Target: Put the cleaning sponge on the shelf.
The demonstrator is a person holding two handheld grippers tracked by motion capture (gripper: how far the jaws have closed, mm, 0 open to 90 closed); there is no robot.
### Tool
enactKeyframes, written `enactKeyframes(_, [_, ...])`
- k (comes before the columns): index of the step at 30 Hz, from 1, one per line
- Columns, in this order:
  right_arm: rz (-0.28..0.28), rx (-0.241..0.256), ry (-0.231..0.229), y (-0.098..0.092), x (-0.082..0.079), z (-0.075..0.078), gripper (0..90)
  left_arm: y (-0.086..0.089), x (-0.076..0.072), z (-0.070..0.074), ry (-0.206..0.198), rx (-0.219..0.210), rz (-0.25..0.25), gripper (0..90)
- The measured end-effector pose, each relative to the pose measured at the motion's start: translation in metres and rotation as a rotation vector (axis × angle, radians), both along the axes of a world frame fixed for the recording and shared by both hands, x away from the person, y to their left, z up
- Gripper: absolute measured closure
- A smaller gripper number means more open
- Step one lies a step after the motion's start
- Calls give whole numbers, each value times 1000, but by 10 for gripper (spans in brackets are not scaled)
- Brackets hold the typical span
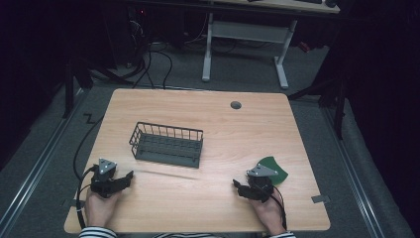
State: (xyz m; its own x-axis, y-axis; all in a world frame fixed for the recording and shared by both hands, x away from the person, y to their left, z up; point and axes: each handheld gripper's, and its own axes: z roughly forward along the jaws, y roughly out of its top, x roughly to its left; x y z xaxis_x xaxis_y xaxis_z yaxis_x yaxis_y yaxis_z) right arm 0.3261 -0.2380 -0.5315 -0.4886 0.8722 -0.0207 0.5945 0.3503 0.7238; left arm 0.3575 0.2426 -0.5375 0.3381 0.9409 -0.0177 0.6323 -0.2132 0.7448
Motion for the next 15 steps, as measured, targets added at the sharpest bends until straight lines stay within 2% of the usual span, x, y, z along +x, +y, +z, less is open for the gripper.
enactKeyframes(4, [-4, 3, 2, 0, 0, 0, 351, 1, 0, 0, -2, -3, 12, 329])
enactKeyframes(6, [-20, -1, 10, 0, -1, 3, 505, 1, 1, 1, 2, -23, 18, 329])
enactKeyframes(9, [-26, 11, 41, -2, 1, 6, 518, 4, 1, 2, 15, -53, 21, 335])
enactKeyframes(10, [-25, 35, 55, -2, 3, 8, 516, 6, 1, 4, 21, -68, 27, 336])
enactKeyframes(15, [13, 89, 39, -1, 8, 20, 543, 14, 1, 13, 37, -88, 1, 353])
